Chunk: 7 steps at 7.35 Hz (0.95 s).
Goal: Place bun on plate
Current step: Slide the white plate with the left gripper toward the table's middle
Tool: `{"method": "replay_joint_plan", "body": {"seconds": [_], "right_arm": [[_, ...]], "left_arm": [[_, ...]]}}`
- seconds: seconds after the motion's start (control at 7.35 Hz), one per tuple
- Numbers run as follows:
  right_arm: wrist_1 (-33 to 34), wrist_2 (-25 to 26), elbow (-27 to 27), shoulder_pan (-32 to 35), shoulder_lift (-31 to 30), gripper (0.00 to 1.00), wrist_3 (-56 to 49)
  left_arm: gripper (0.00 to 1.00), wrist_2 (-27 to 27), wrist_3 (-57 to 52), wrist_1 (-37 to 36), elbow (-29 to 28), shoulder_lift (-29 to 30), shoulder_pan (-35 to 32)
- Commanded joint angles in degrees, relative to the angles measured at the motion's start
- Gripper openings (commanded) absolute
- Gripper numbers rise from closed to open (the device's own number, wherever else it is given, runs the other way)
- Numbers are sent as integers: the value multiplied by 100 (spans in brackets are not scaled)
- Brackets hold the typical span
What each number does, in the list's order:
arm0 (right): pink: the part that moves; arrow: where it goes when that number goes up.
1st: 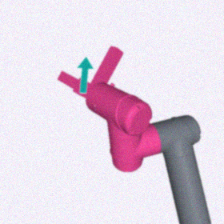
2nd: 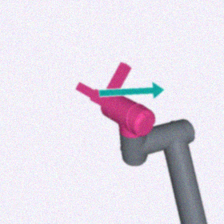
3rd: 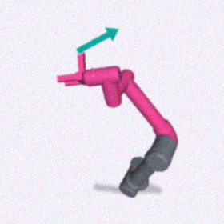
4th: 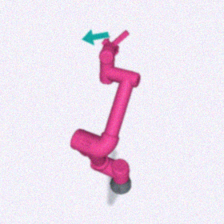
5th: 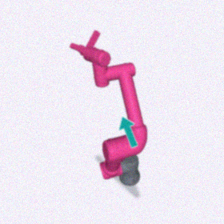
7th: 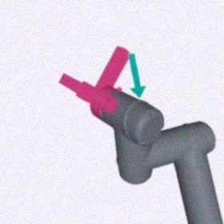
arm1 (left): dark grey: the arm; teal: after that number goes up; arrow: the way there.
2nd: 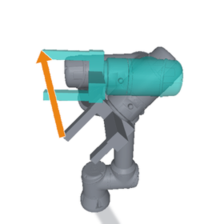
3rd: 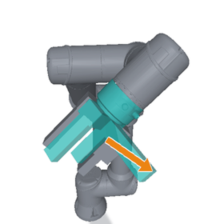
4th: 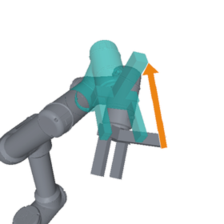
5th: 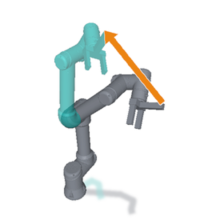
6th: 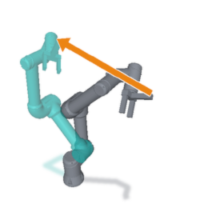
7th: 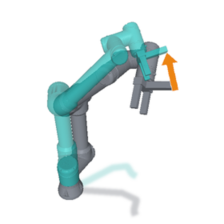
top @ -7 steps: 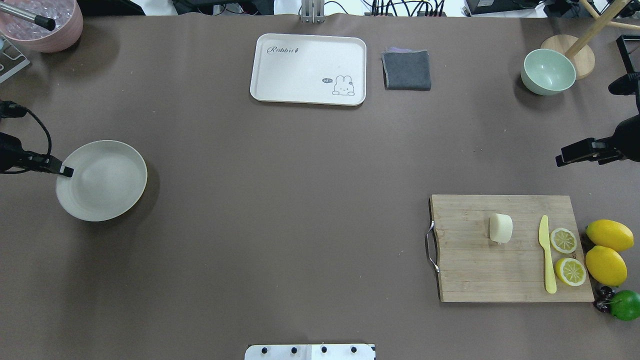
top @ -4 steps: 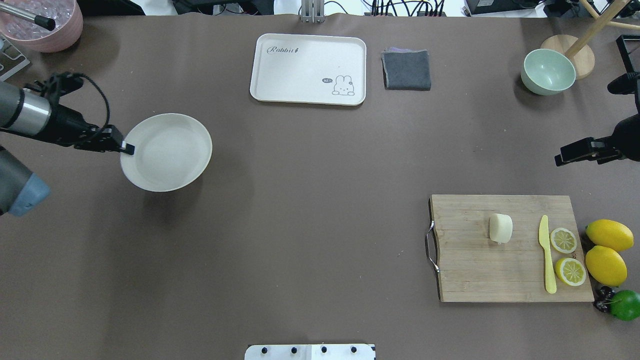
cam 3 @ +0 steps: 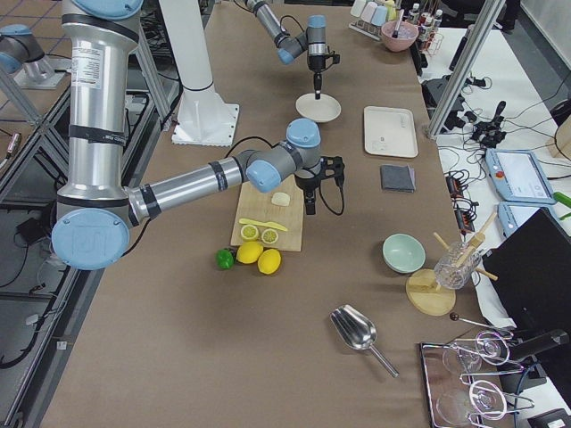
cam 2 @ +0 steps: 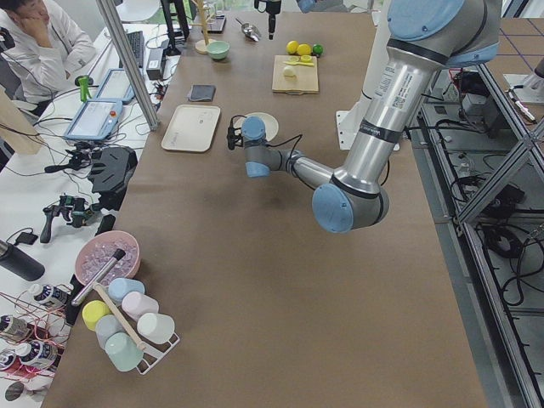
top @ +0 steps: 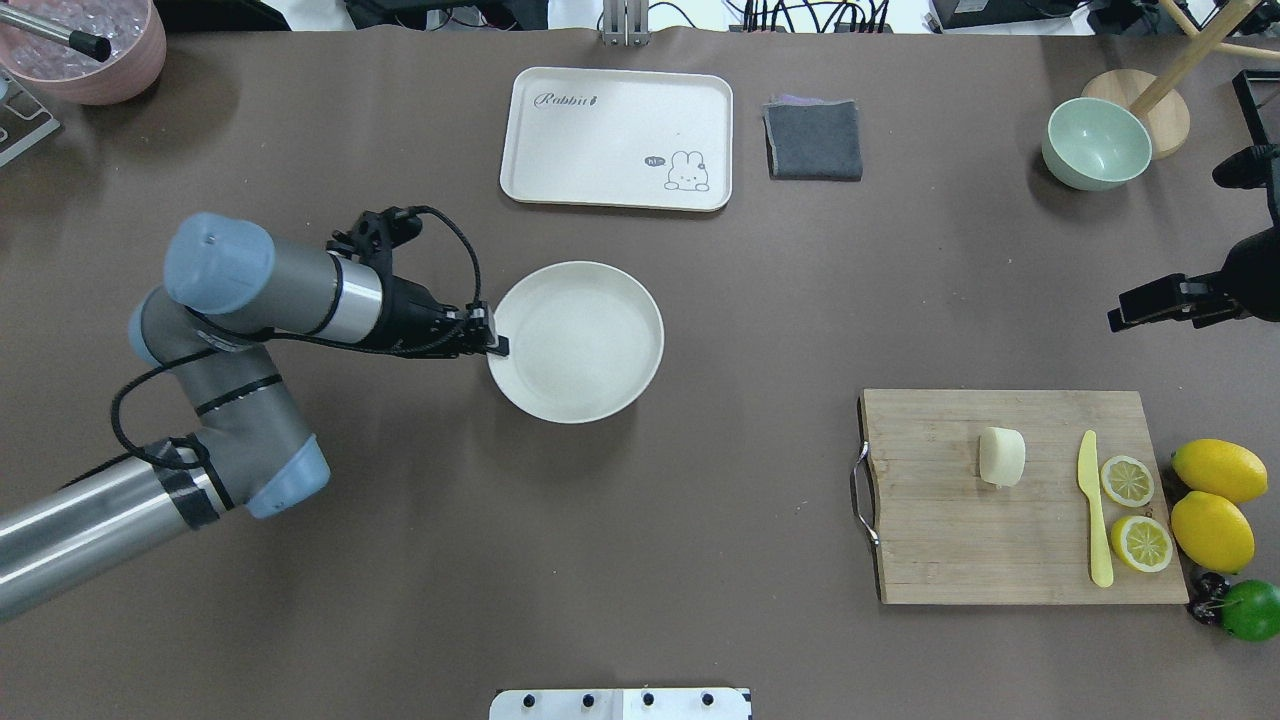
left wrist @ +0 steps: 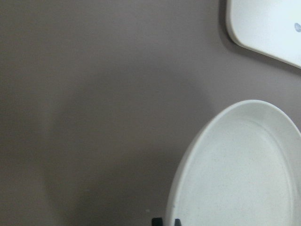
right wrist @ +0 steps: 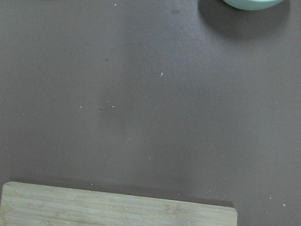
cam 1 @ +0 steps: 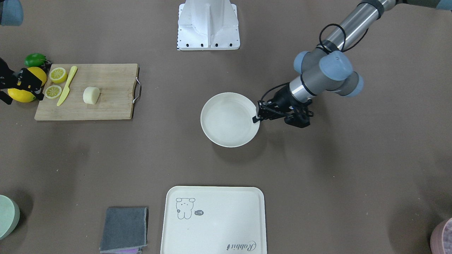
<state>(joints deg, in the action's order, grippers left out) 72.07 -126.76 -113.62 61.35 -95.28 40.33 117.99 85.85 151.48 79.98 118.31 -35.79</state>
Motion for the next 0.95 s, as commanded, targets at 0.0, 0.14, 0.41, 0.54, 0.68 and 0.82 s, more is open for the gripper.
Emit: {"method": "replay_joint_plan", "body": {"seconds": [0.0, 0.14, 0.41, 0.54, 0.68, 0.82], "right_arm": [[0, -7, -2, 0, 1, 100, 1], [0, -7, 7, 0, 1, 100, 1], [9, -15, 16, -9, 1, 100, 228], [0, 2, -36, -165, 35, 100, 717], [0, 11, -46, -280, 88, 100, 887], [0, 63, -54, -473, 158, 100, 1246]], "left_arm": [[0, -514, 55, -259, 18, 271, 397], [66, -523, -15, -251, 9, 211, 388], [98, -505, -218, -251, 61, 193, 336], [98, -444, -218, -260, 166, 184, 188], [98, -17, -227, -355, 280, 62, -179], [98, 840, -227, -748, 386, 35, -940]]}}
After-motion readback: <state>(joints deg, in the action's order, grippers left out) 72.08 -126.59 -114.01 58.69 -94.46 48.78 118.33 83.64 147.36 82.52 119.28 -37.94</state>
